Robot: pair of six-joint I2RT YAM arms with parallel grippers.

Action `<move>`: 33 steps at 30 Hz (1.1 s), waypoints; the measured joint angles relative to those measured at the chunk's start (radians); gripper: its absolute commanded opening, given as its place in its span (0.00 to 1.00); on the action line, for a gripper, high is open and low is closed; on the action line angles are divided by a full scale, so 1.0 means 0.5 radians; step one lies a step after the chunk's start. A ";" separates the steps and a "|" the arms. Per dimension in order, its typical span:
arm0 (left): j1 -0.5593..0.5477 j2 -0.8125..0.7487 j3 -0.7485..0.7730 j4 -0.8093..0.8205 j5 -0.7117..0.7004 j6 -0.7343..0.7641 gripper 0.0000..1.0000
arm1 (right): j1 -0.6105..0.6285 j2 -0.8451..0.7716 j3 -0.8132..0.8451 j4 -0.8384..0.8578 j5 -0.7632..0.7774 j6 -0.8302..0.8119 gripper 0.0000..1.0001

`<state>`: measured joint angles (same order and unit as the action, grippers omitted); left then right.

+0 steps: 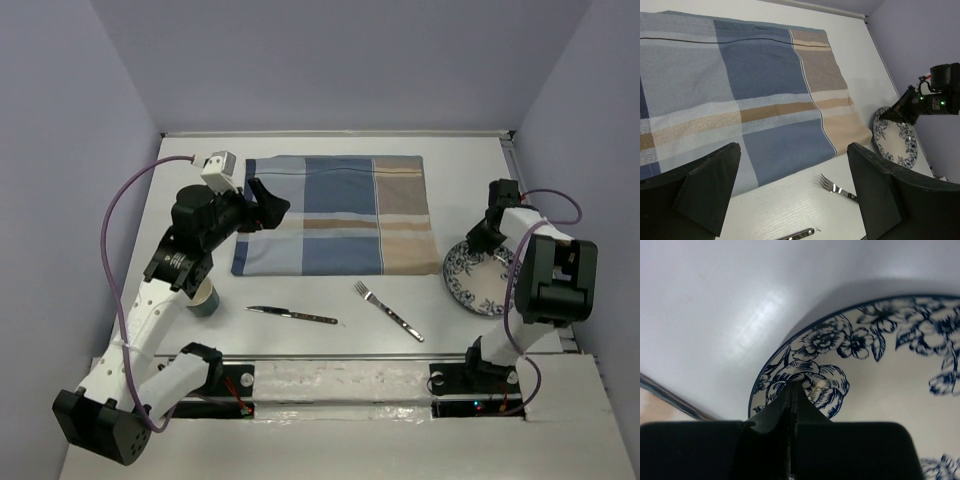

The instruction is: Set the dinner table for one person

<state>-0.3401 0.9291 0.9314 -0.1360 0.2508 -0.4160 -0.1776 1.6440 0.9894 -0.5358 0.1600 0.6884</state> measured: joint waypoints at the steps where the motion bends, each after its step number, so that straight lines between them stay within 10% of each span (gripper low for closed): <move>1: 0.000 -0.024 0.000 -0.009 -0.006 -0.008 0.99 | -0.010 0.060 0.060 0.059 -0.018 -0.002 0.00; 6: 0.000 -0.079 0.032 -0.159 -0.095 -0.027 0.99 | -0.016 0.409 0.426 0.368 -0.115 -0.050 0.04; 13: 0.000 -0.077 0.099 -0.273 -0.177 -0.031 0.99 | -0.012 0.255 0.623 0.526 -0.103 -0.158 0.70; 16: 0.000 -0.068 0.128 -0.290 -0.187 -0.020 0.99 | -0.033 -0.099 0.399 0.555 -0.091 -0.111 0.77; 21: -0.017 -0.065 0.143 -0.311 -0.211 0.049 0.99 | -0.312 -0.607 -0.235 0.511 -0.200 -0.012 0.82; 29: -0.157 -0.056 0.126 -0.338 -0.257 0.150 0.99 | -0.610 -0.576 -0.702 0.573 -0.642 0.057 0.79; 33: -0.168 -0.052 0.114 -0.342 -0.258 0.149 0.99 | -0.604 -0.327 -0.652 0.906 -0.867 0.159 0.58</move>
<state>-0.4240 0.9031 0.9886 -0.3069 0.1219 -0.3416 -0.4797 1.4803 0.6636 -0.0830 -0.2737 0.7681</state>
